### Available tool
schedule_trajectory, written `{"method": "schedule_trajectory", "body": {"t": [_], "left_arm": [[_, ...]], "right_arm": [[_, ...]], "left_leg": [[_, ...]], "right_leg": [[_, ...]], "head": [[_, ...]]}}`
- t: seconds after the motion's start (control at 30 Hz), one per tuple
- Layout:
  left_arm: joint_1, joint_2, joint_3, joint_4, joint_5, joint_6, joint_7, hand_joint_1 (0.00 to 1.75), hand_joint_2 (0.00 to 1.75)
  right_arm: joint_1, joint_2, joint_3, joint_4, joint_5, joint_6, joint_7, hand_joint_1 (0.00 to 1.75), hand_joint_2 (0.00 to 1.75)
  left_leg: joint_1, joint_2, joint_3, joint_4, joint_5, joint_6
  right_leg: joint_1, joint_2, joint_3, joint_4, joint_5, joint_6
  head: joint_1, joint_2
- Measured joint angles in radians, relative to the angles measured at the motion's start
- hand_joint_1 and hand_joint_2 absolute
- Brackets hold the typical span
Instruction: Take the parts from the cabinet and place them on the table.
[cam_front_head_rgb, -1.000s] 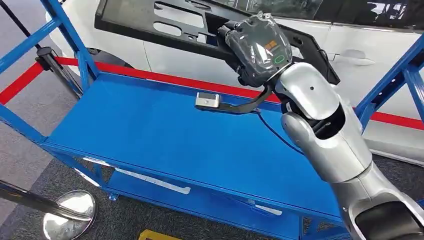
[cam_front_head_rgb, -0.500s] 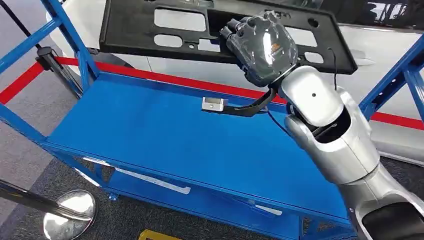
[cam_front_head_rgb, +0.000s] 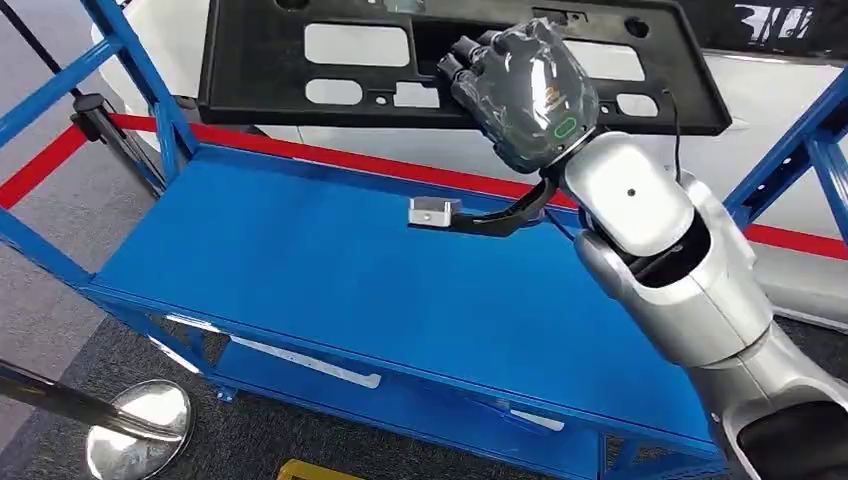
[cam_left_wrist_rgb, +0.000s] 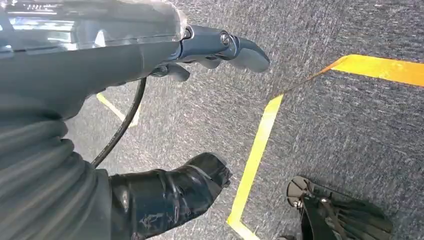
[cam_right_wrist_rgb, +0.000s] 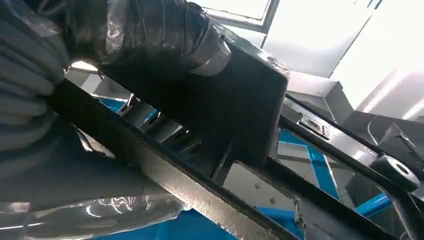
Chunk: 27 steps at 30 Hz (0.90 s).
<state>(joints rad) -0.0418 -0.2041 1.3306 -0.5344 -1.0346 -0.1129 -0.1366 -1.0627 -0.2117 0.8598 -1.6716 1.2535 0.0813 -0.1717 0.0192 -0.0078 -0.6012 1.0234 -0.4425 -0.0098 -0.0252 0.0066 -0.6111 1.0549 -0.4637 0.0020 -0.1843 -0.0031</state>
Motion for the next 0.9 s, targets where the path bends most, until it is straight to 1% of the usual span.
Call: {"method": "schedule_trajectory", "body": {"t": [0.43, 0.6, 0.8, 0.9], "left_arm": [[-0.001, 0.002, 0.000, 0.003, -0.004, 0.004, -0.003, 0.00, 1.75], [-0.001, 0.002, 0.000, 0.005, -0.020, 0.003, -0.007, 0.00, 1.75], [-0.001, 0.002, 0.000, 0.008, -0.024, 0.000, -0.009, 0.00, 1.75], [-0.002, 0.002, 0.000, 0.010, -0.026, 0.001, -0.009, 0.00, 1.75]], "right_arm": [[-0.008, -0.008, 0.008, 0.000, 0.011, -0.003, -0.001, 1.75, 1.75], [-0.018, -0.018, 0.020, -0.006, 0.050, -0.027, 0.002, 1.75, 1.75], [-0.019, -0.025, 0.021, -0.009, 0.041, -0.027, -0.002, 1.75, 1.75], [-0.020, -0.028, 0.023, -0.009, 0.013, -0.026, -0.019, 1.75, 1.75]], "left_leg": [[0.000, 0.000, 0.000, 0.000, 0.000, 0.000], [0.000, 0.000, 0.000, 0.000, 0.000, 0.000], [0.000, 0.000, 0.000, 0.000, 0.000, 0.000], [0.000, 0.000, 0.000, 0.000, 0.000, 0.000]], "right_leg": [[0.000, 0.000, 0.000, 0.000, 0.000, 0.000], [0.000, 0.000, 0.000, 0.000, 0.000, 0.000], [0.000, 0.000, 0.000, 0.000, 0.000, 0.000], [0.000, 0.000, 0.000, 0.000, 0.000, 0.000]], "head": [[0.000, 0.000], [0.000, 0.000], [0.000, 0.000], [0.000, 0.000]]}}
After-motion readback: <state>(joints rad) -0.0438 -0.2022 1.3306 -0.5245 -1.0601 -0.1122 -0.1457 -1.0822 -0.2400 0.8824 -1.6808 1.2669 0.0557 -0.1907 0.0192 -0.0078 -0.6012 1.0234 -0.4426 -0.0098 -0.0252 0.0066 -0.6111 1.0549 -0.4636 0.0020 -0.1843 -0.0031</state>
